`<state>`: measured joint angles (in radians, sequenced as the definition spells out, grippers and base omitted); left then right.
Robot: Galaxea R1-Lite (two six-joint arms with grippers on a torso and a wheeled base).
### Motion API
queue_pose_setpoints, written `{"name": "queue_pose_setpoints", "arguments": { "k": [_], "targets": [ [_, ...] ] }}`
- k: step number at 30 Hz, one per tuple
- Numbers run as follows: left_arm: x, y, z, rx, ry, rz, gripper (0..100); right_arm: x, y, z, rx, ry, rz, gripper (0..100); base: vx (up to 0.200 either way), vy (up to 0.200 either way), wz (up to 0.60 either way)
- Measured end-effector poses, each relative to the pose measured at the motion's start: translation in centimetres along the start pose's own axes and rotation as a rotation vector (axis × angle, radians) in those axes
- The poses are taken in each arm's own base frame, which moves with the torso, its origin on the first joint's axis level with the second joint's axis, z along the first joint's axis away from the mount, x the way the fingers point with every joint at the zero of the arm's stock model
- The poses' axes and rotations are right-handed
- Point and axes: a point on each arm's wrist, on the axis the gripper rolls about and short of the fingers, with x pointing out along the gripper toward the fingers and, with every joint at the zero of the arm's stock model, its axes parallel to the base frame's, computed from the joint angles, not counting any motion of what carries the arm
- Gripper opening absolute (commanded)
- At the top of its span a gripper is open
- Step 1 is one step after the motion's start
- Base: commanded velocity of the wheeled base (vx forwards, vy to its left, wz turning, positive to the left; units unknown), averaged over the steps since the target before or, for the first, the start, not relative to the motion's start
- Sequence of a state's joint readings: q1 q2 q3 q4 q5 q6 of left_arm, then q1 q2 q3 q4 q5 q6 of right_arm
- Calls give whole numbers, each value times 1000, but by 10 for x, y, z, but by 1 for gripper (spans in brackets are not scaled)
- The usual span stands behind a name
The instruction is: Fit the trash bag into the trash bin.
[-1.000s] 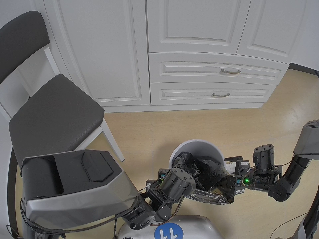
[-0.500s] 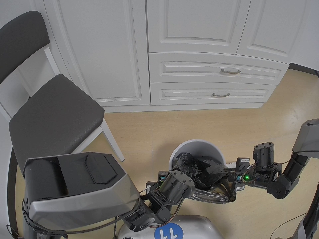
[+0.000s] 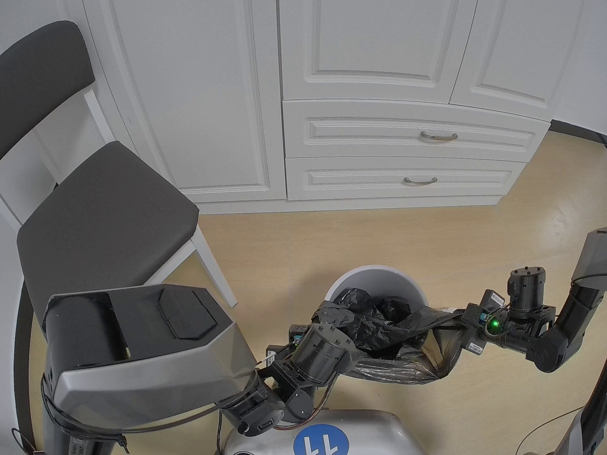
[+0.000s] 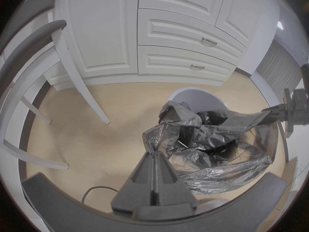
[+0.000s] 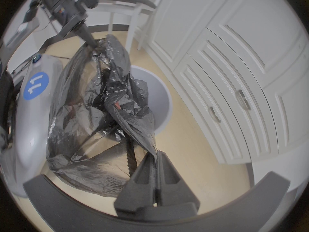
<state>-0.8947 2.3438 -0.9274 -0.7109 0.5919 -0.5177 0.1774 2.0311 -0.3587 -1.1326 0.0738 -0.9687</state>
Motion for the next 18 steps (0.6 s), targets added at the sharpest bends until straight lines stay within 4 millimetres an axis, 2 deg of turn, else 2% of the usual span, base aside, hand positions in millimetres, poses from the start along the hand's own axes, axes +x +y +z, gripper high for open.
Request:
{"name": "queue_pose_setpoints", "arguments": {
  "k": [6, 10, 18],
  "targets": [
    [-2, 5, -7, 45, 23, 11, 0, 1, -1, 0, 224, 22, -34, 0, 0, 0, 0],
    [-3, 7, -11, 66, 38, 17, 0, -1, 5, 3, 365, 24, -28, 0, 0, 0, 0],
    [-9, 14, -22, 147, 74, 26, 0, -13, 23, -1, 405, 83, 14, 0, 0, 0, 0]
  ]
}}
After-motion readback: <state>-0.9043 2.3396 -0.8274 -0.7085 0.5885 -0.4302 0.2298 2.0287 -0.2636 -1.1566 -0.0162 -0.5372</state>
